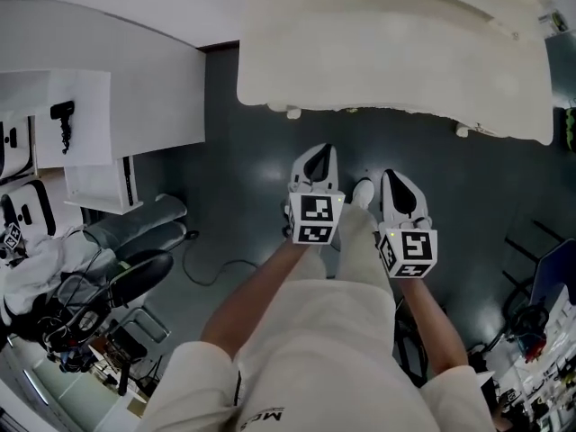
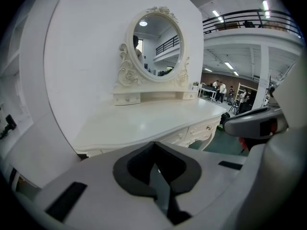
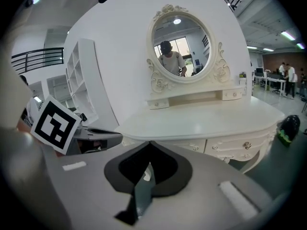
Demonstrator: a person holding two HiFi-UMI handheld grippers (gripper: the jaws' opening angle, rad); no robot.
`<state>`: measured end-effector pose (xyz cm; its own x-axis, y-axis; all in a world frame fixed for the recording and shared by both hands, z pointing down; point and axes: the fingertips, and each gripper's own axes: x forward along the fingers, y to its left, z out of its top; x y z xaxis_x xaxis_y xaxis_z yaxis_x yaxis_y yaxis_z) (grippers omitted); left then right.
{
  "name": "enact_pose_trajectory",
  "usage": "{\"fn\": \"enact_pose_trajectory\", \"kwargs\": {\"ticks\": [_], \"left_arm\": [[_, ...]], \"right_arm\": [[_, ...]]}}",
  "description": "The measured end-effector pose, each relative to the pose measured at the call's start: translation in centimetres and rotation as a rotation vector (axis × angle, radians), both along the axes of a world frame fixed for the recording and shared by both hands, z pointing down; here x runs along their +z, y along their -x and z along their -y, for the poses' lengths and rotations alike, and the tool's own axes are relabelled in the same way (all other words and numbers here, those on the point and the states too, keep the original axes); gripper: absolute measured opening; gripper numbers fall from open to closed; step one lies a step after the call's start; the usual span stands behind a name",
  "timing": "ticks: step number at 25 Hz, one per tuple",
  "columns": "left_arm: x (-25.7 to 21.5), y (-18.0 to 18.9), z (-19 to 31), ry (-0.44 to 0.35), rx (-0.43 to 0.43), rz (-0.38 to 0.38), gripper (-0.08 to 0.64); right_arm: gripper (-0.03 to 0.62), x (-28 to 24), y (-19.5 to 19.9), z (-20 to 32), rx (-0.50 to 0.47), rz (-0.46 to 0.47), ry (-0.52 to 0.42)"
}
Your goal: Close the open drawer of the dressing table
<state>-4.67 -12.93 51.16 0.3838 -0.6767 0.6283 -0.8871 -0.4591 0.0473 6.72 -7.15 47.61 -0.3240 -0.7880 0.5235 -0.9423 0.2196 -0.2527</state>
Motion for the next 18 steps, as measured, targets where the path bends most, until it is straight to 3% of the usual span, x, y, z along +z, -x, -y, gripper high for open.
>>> {"fn": "enact_pose_trajectory", "kwargs": {"ticks": [11, 18], "left_arm": [[-6.8, 1.8, -3.6, -0.023, -0.016, -0.088, 0.009], [-10.2, 2.6, -6.1, -0.053, -0.023, -0.128, 0.009]], "right_arm": [[0.0, -5.2, 2.3, -1.8, -0.03, -0.027, -0.074], [0.0, -8.7, 3.5, -3.2, -0.034, 0.004, -0.094]]}}
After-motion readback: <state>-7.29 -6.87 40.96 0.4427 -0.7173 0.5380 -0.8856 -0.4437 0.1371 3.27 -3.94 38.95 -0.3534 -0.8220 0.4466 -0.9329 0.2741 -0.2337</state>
